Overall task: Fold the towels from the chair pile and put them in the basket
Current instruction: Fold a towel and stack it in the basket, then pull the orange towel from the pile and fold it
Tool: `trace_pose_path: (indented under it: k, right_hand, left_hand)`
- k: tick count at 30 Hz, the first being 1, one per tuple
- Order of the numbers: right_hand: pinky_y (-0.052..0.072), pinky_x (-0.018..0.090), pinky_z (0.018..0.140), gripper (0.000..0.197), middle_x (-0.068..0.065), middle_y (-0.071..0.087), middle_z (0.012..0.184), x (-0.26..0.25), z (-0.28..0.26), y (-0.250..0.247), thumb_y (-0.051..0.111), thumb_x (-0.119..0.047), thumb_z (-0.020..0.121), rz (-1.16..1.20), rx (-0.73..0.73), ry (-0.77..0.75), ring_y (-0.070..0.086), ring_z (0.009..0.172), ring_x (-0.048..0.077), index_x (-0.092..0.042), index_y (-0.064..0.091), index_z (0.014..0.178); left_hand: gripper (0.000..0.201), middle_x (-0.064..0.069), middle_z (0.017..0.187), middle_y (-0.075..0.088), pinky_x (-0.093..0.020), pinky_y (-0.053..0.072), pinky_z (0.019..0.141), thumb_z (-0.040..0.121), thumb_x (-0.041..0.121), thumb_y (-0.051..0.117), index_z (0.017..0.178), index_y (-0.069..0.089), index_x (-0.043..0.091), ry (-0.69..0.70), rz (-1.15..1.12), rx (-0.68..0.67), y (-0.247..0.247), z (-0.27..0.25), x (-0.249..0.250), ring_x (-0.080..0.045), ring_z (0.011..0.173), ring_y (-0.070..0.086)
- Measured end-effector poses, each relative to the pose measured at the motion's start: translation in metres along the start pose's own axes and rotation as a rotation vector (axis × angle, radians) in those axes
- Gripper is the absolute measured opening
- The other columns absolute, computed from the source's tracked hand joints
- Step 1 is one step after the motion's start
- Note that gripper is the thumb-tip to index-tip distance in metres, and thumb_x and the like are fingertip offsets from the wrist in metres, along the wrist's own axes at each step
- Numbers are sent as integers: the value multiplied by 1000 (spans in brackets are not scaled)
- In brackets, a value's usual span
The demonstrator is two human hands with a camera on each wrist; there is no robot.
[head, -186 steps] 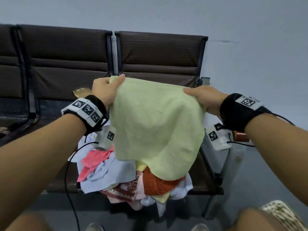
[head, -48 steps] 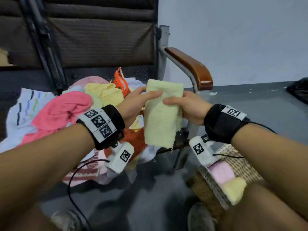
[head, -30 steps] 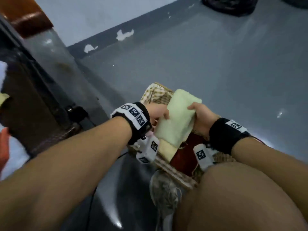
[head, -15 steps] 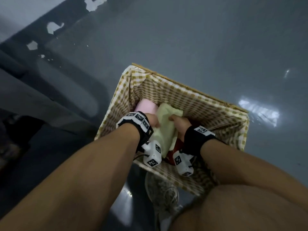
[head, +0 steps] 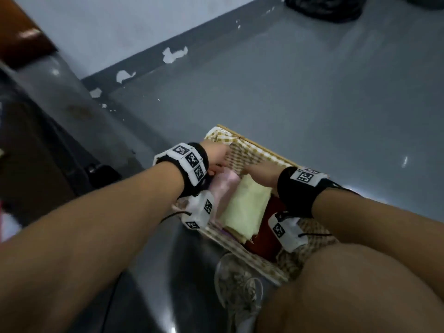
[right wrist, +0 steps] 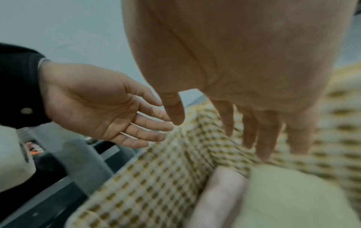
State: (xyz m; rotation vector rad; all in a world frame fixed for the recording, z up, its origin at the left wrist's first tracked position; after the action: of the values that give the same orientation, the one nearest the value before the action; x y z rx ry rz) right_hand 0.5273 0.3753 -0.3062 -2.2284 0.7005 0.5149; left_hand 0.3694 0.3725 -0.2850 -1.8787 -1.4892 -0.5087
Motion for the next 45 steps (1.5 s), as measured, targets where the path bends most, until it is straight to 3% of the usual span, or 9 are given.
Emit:
trace_pose_path:
  k: [2,5,10,18,26,32,38,43,45]
  right_hand:
    - [40,22,66,16,-4,63,92,-46,-25,4,56,-38,94,-38,-72,-59,57,76,12,-27,64,88]
    - [45,27,70,42,4,72,100,-119,-64,22,65,-50,80,-47,-181,-193,63,79,18,-16,69,104]
    - [46,27,70,30,7,71,98,-232,-129,93,61,-32,96,-124,-372,-430,65,84,23,-8,67,112]
    - [51,29,70,24,12,68,103,-327,-206,267,58,-24,98,-296,-571,-647,61,82,23,-6,67,112]
    - [49,36,94,57,9,64,124,-322,-185,353,70,-45,85,-808,-286,-906,61,107,25,-11,59,131]
    - [49,29,70,40,2,70,90,-327,-161,358,80,-48,73,-774,-140,-840,66,87,21,-16,72,96]
    - [45,16,56,5,-5,66,66,-346,-163,348,74,-11,86,-277,-328,-867,58,61,9,-15,75,82]
    - [44,20,51,16,6,54,66,-353,-175,340,64,0,92,216,-620,-754,51,50,10,-3,63,107]
    - [50,23,54,26,6,60,75,-351,-169,334,54,0,93,139,-553,-787,57,55,11,-10,64,114]
  left_hand:
    - [13,-1,90,70,-25,50,64,95,23,56,96,63,12,95,-5,38,-34,-29,4,-19,74,66]
    - [12,-6,89,68,-34,56,82,97,16,55,101,64,8,215,24,102,-97,-80,-7,-20,77,65]
    - [12,-5,86,68,-24,46,59,93,20,58,94,67,12,263,129,251,-212,-180,-60,-23,77,68]
    - [14,-5,97,74,-30,53,76,89,29,61,90,70,17,104,191,641,-332,-303,-225,-20,87,69]
    - [61,-10,134,56,-32,44,87,91,47,60,141,45,16,-148,322,628,-340,-308,-315,-29,117,54]
    - [32,-6,105,67,-34,51,78,84,45,59,103,61,20,-55,314,745,-325,-285,-291,-25,94,63]
    - [69,2,97,64,-34,50,73,60,68,63,110,53,22,-36,236,717,-317,-274,-281,-22,88,62]
    - [5,-4,80,64,-28,42,66,83,22,59,79,59,20,120,127,893,-321,-276,-274,-30,83,64]
    - [20,-1,69,60,-30,40,64,87,13,53,68,57,21,213,-30,926,-325,-282,-269,-28,74,60]
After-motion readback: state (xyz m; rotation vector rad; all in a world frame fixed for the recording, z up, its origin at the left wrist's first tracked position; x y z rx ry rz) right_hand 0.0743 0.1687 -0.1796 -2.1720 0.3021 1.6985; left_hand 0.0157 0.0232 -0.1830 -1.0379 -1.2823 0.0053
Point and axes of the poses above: each hand's wrist, its own z-axis towards the middle knuckle, its own y-axis out of the palm, x = y × z, the point moved 1 cm from there along z, towards the middle knuckle
